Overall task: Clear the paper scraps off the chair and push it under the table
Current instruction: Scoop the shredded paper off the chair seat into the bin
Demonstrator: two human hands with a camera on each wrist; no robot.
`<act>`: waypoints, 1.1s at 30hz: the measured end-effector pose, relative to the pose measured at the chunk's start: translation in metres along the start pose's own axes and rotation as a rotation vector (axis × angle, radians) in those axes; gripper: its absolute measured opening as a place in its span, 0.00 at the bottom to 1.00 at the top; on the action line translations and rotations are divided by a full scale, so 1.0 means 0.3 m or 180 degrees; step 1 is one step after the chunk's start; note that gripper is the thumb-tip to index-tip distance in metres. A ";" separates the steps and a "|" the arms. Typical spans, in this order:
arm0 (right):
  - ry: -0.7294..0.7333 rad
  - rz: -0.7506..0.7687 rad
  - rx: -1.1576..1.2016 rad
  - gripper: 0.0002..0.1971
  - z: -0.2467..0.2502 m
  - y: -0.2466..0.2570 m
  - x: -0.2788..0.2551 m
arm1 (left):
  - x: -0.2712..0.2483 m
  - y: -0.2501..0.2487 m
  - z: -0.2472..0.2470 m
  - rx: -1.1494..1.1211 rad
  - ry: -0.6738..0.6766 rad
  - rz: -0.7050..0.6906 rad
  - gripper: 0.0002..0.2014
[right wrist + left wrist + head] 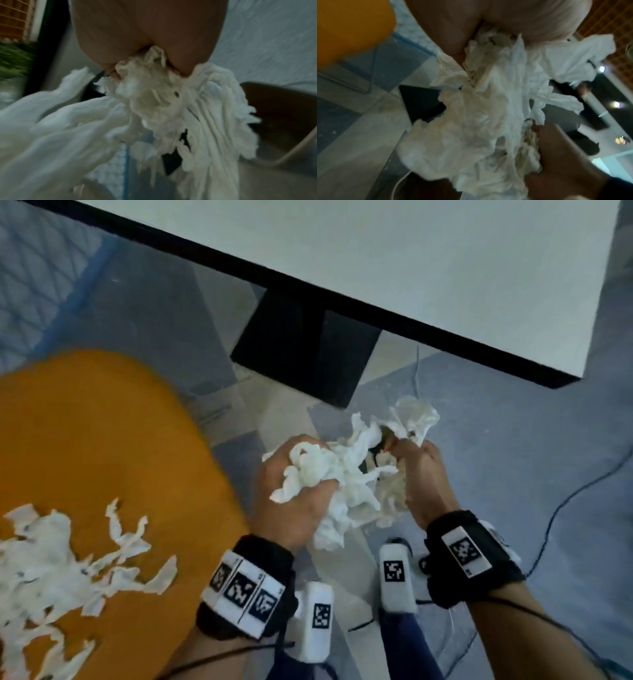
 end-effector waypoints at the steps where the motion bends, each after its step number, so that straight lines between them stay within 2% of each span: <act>1: -0.0102 -0.0022 -0.0043 0.05 0.021 -0.015 0.053 | 0.028 0.007 -0.031 -0.0090 -0.0023 -0.0183 0.13; 3: -0.0324 -0.0159 -0.0142 0.06 0.136 -0.100 0.196 | 0.093 0.070 -0.238 0.0050 0.0209 -0.0148 0.05; 5: -0.0322 -0.0300 -0.0236 0.07 0.196 -0.189 0.331 | 0.153 0.169 -0.412 0.0196 0.0383 -0.0146 0.13; 9: -0.0209 -0.0267 -0.0503 0.10 0.247 -0.350 0.556 | 0.253 0.440 -0.653 0.0548 0.0776 -0.0057 0.15; 14: 0.0057 -0.0434 -0.0808 0.11 0.254 -0.507 0.732 | 0.329 0.728 -0.813 0.1622 0.1201 0.0340 0.31; 17: 0.0288 -0.0553 -0.1124 0.22 0.249 -0.560 0.805 | 0.340 0.826 -0.848 0.1495 0.1411 0.0541 0.38; 21: 0.0277 -0.0701 -0.1710 0.28 0.275 -0.566 0.838 | 0.331 0.875 -0.856 0.1633 0.1824 0.0640 0.43; 24: 0.0119 -0.0618 -0.1820 0.33 0.335 -0.562 0.832 | 0.311 0.839 -0.818 0.1624 0.1897 0.0666 0.40; 29: 0.0412 -0.0536 -0.2312 0.17 0.347 -0.455 0.609 | 0.235 0.623 -0.606 0.1633 0.1649 0.0483 0.30; 30: 0.0615 -0.0440 -0.2509 0.15 0.262 -0.350 0.513 | 0.207 0.504 -0.415 0.1576 0.1408 0.0526 0.27; 33: 0.0747 -0.0465 -0.3009 0.10 0.331 -0.373 0.358 | 0.026 0.423 -0.304 0.1384 0.1430 0.0430 0.22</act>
Point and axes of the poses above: each hand's wrist, its own x-axis towards the middle knuckle, its own z-axis out of the back of the hand, y = z × x, the point moved 4 cm from there along x, towards the middle knuckle, and after that the axes turned 8 degrees about -z, right-handed, at the moved point
